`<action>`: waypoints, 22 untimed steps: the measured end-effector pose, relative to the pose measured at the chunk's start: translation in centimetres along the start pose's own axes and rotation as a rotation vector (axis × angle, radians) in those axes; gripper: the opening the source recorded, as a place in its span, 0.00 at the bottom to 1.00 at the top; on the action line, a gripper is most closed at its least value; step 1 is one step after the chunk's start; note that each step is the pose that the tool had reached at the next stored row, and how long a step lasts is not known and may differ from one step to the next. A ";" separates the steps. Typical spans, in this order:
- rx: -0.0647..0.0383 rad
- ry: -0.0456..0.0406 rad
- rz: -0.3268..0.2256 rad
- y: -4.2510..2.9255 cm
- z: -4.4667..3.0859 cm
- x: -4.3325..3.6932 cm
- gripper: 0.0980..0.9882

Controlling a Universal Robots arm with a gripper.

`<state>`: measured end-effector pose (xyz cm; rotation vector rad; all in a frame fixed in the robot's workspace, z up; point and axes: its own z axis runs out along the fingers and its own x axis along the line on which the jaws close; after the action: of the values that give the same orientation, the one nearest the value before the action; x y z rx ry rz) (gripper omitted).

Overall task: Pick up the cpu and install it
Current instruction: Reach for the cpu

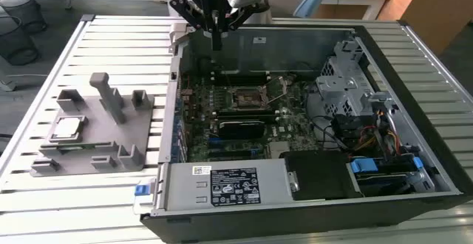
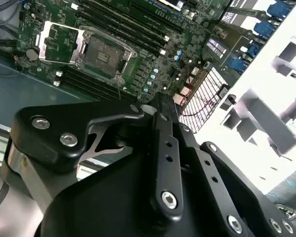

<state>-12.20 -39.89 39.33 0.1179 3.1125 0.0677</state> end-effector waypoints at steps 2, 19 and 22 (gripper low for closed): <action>0.000 0.0000 0.000 0.00 0.00 0.00 0.01; 0.000 0.0000 0.000 -0.08 -0.03 1.06 0.01; 0.000 0.0000 0.000 -0.09 -0.03 1.29 0.01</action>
<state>-13.49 -39.89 39.33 0.1180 3.1125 0.0677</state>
